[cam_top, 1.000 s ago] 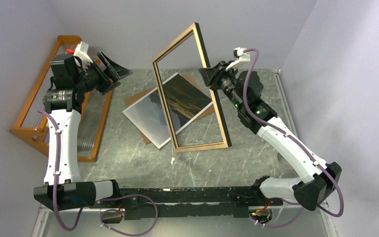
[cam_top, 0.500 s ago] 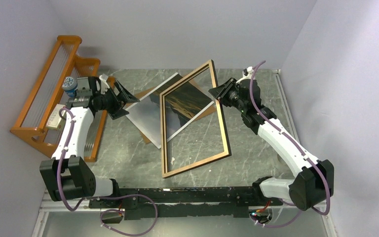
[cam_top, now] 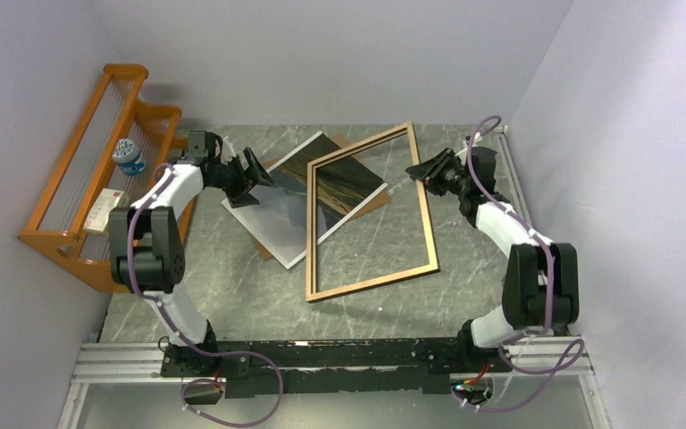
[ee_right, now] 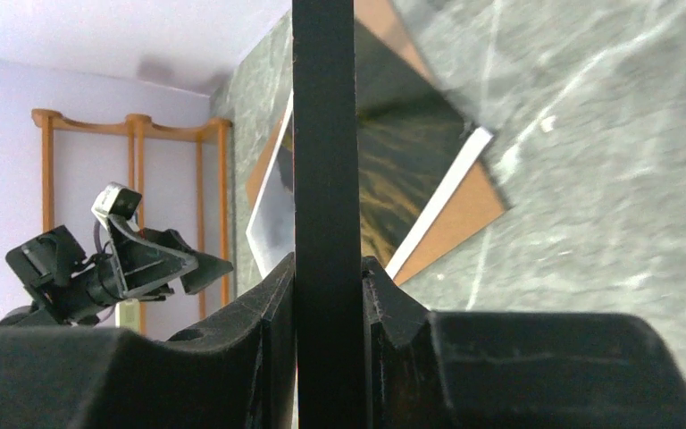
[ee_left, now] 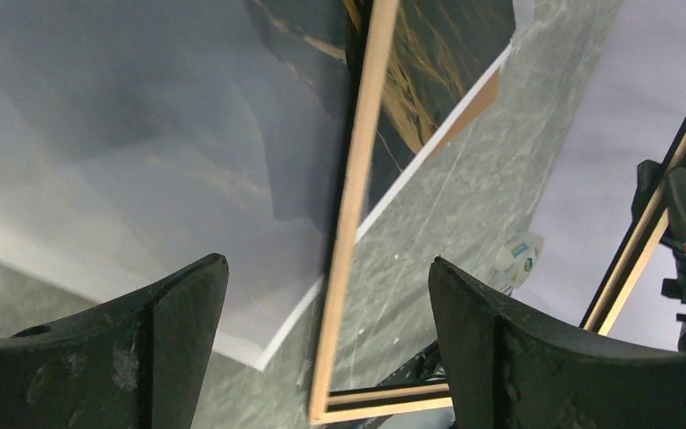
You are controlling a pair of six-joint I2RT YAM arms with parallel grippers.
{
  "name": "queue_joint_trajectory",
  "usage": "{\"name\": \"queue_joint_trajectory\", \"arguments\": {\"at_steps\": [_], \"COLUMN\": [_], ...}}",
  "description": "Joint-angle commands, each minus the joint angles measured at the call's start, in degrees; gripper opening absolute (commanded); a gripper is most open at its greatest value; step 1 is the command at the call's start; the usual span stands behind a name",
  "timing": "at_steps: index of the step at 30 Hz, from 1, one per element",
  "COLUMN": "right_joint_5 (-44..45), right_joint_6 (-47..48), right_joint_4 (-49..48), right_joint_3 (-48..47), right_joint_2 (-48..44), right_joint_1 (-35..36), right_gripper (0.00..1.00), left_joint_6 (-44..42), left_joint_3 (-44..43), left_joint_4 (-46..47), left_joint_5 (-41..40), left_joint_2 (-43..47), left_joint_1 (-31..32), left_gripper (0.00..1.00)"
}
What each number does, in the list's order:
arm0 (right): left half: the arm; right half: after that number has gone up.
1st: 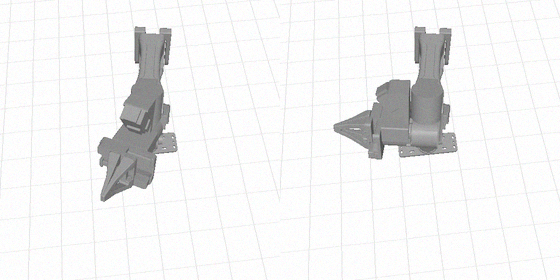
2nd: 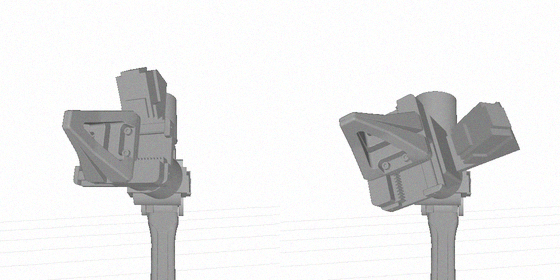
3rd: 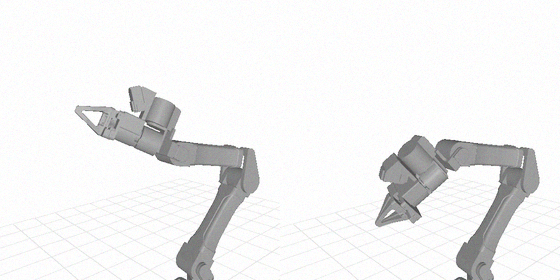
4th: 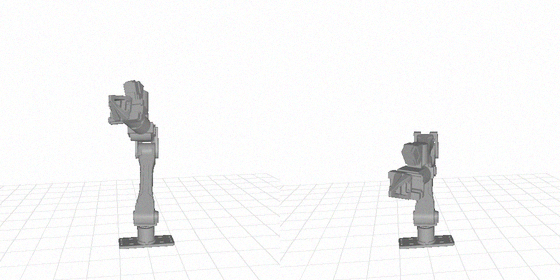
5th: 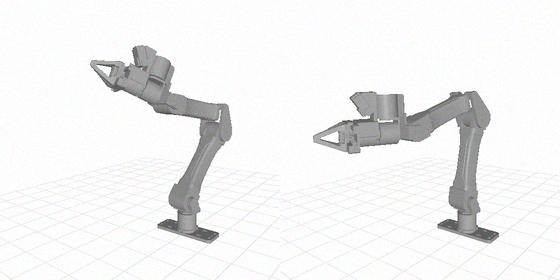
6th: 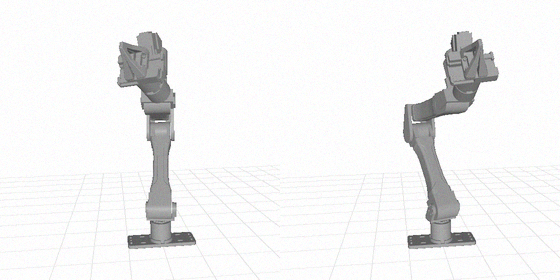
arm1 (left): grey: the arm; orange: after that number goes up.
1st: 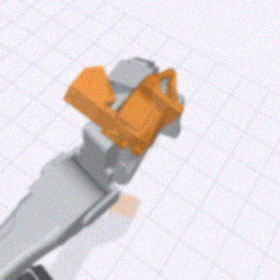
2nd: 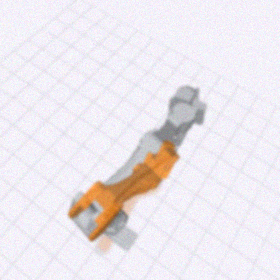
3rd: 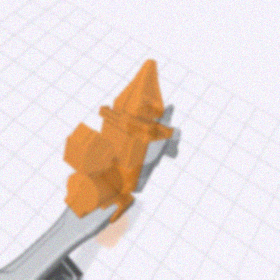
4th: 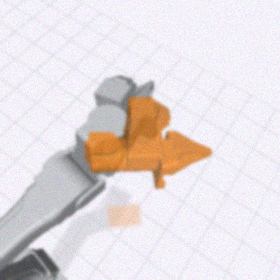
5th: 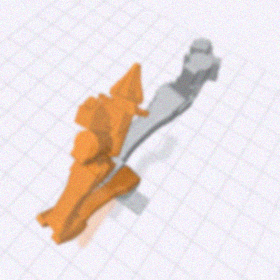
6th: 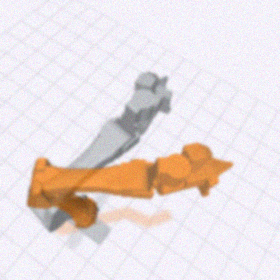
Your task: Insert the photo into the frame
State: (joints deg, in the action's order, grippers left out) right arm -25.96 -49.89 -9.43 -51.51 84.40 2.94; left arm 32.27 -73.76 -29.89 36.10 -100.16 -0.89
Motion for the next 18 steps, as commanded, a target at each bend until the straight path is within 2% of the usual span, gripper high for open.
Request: {"name": "queue_joint_trajectory", "arguments": {"at_steps": [1, 5, 12, 18], "right_joint_5": [-9.3, -15.5, -8.1, -2.0], "right_joint_6": [5.3, 7.4, 14.3, 16.9], "right_joint_4": [-4.1, -6.6, -3.8, -7.0], "right_joint_3": [-2.3, -2.5, 0.3, 6.8], "right_joint_2": [6.2, 11.4, 13.4, 10.7], "right_joint_1": [-6.8, -10.8, -14.4, -14.6], "right_gripper": [0.0, 0.0, 0.0, 0.0], "left_joint_6": [-1.8, -1.0, -0.7, -1.5], "left_joint_3": [-5.5, -9.1, -11.7, -13.5], "left_joint_4": [6.4, 10.1, 14.2, 12.4], "left_joint_5": [-1.2, -2.3, -5.4, -6.9], "left_joint_2": [-5.8, -12.3, -19.4, -21.7], "left_joint_1": [2.1, 2.4, 2.7, 2.7], "left_gripper": [0.87, 0.86, 0.82, 0.82]}}
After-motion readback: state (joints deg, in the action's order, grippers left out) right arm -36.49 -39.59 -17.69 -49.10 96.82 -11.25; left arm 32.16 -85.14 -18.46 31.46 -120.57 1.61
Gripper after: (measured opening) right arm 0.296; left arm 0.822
